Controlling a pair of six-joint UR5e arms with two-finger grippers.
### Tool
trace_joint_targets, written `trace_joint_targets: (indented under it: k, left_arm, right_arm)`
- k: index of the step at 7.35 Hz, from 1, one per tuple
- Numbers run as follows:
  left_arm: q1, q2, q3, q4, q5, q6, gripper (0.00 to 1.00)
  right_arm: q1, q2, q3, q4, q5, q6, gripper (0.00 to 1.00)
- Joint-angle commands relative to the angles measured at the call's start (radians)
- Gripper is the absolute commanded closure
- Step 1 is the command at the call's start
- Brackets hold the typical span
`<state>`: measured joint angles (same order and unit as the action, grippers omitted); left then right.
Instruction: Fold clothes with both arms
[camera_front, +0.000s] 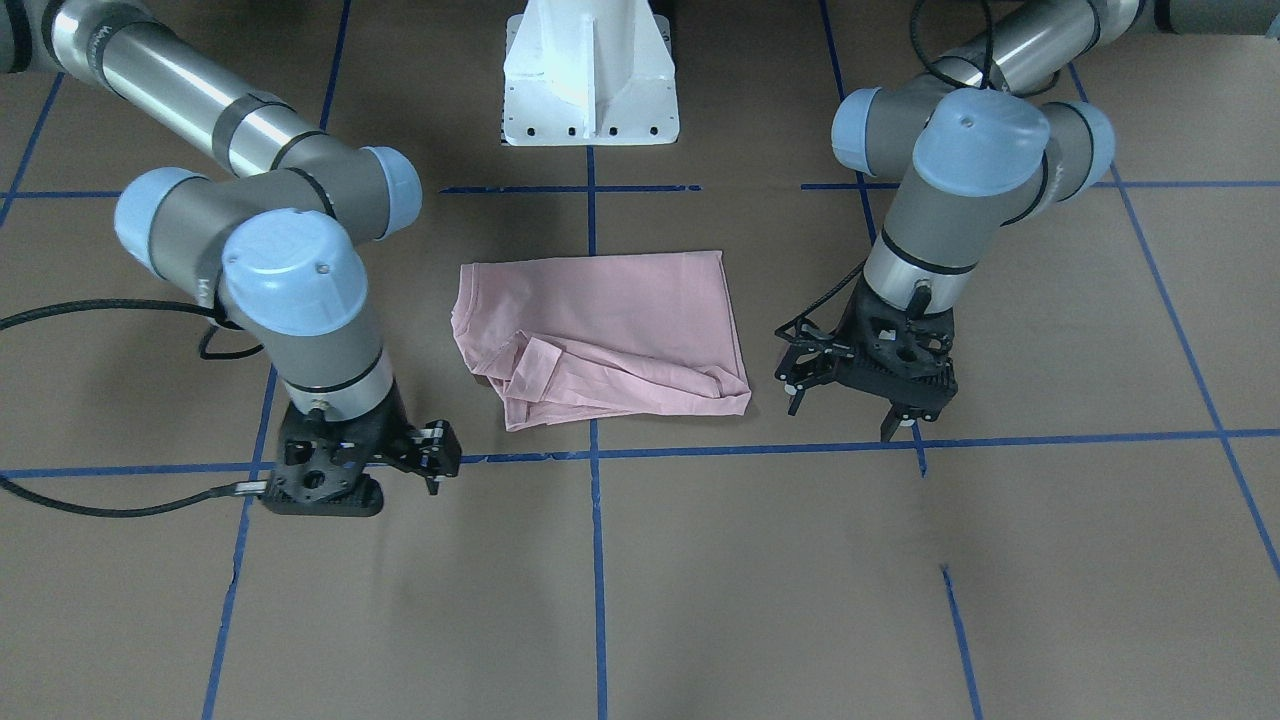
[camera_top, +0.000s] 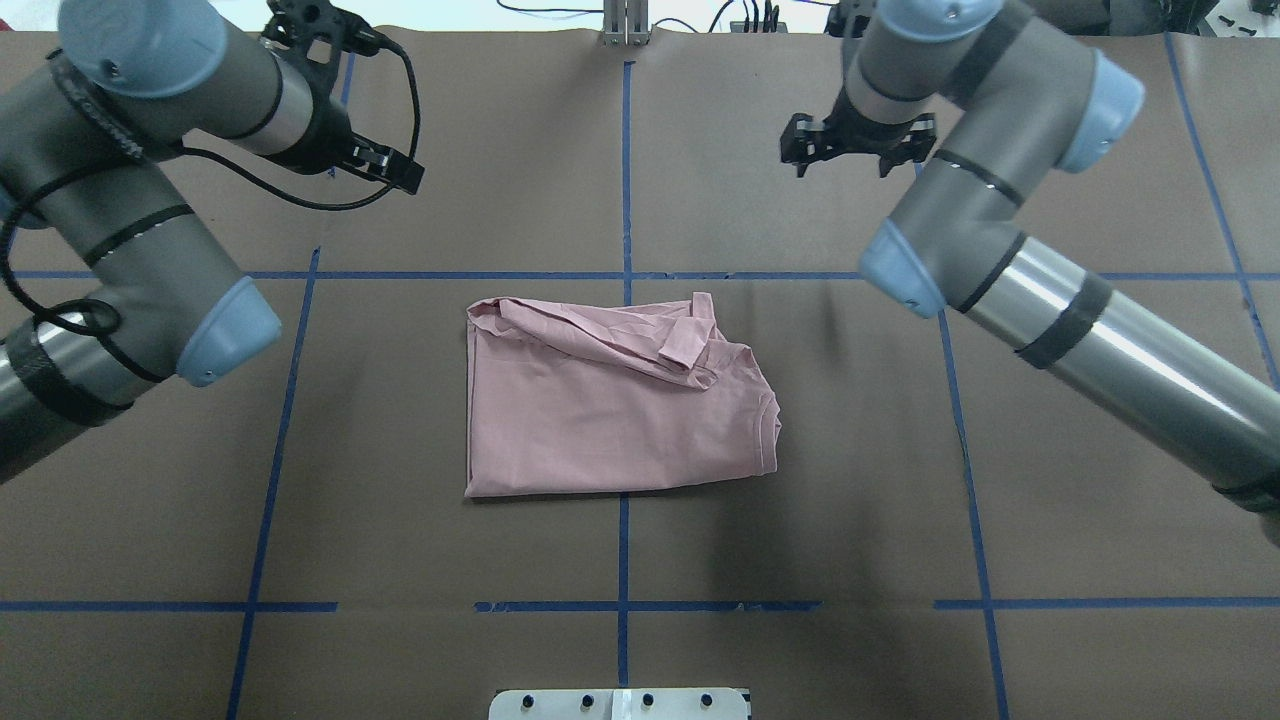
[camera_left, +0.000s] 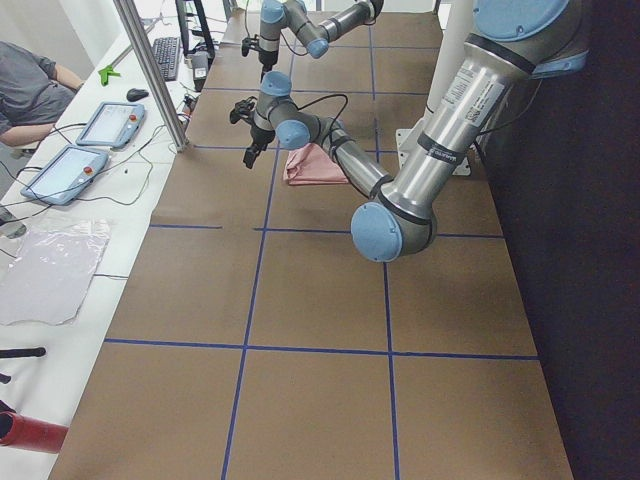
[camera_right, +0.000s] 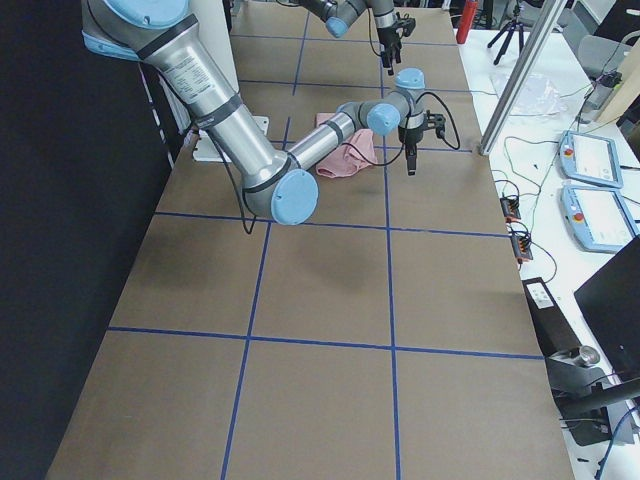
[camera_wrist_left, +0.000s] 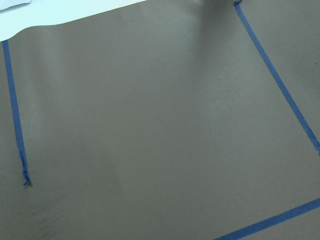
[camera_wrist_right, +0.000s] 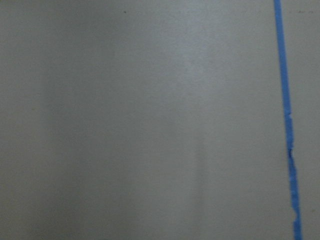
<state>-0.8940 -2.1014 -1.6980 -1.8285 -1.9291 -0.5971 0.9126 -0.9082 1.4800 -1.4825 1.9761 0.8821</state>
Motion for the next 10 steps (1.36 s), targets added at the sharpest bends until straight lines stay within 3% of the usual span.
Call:
trace_joint_targets:
  k: [1, 2, 3, 5, 7, 8, 9, 10]
  left_arm:
    - [-0.109, 0.113, -0.118, 0.069, -0.028, 0.228, 0.0]
    - [-0.199, 0.171, -0.129, 0.069, -0.095, 0.367, 0.0]
    - [-0.315, 0.242, -0.129, 0.069, -0.163, 0.56, 0.0]
    - [-0.522, 0.354, -0.112, 0.071, -0.238, 0.803, 0.0]
    - [-0.65, 0.476, -0.109, 0.068, -0.307, 0.841, 0.0]
    - [-0.657, 0.553, -0.105, 0.051, -0.317, 0.832, 0.0]
    - [-0.655, 0.569, -0.032, 0.052, -0.315, 0.832, 0.0]
    - [-0.698, 0.583, 0.048, 0.014, -0.349, 0.836, 0.0]
  right_arm:
    - [0.147, -0.172, 0.179, -0.104, 0.079, -0.307, 0.0]
    - [0.226, -0.26, 0.254, -0.161, 0.099, -0.478, 0.0]
    - [0.33, -0.368, 0.299, -0.176, 0.178, -0.653, 0.0]
    - [0.51, -0.532, 0.309, -0.177, 0.219, -0.955, 0.0]
    - [0.609, -0.709, 0.286, -0.168, 0.198, -0.963, 0.0]
    - [0.662, -0.722, 0.204, -0.16, 0.201, -0.965, 0.0]
    - [0.663, -0.741, 0.169, -0.154, 0.213, -0.959, 0.0]
    - [0.663, -0.761, 0.177, -0.156, 0.301, -0.954, 0.0]
